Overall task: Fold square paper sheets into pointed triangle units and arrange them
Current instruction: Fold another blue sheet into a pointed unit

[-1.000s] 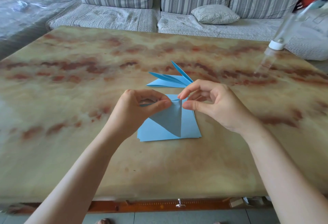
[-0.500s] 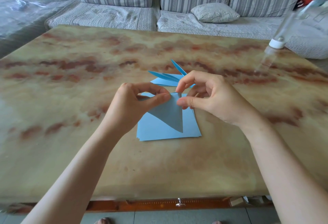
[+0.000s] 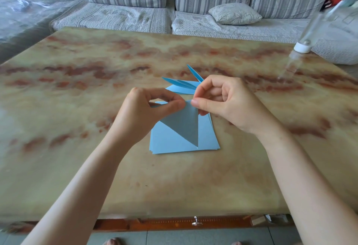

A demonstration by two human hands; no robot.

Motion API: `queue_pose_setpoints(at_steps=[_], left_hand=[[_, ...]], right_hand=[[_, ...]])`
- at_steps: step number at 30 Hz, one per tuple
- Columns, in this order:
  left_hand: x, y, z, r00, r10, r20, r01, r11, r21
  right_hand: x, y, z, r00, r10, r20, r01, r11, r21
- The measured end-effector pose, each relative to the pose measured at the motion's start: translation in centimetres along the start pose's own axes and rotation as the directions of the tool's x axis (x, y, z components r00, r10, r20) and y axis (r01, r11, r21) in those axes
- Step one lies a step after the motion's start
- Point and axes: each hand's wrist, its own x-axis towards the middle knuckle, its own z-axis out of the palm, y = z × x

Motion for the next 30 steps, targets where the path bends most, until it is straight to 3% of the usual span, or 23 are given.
queue_pose_setpoints(at_steps=[11,30], left_hand=[[0.1,-0.2,0.0,0.997,-0.073,-0.036,0.066,0.985,-0.159],[0.0,-0.5,0.6,0.986,-0.136,-0.092,0.124,0.983,-0.133]], right_hand=[[0.0,0.9,0.3,0.986,0.145,-0.077,-0.121,0.959,0.258],[0.3,1.6,1.4,0.967,0.184,-0.174,-0.13,0.951,0.281]])
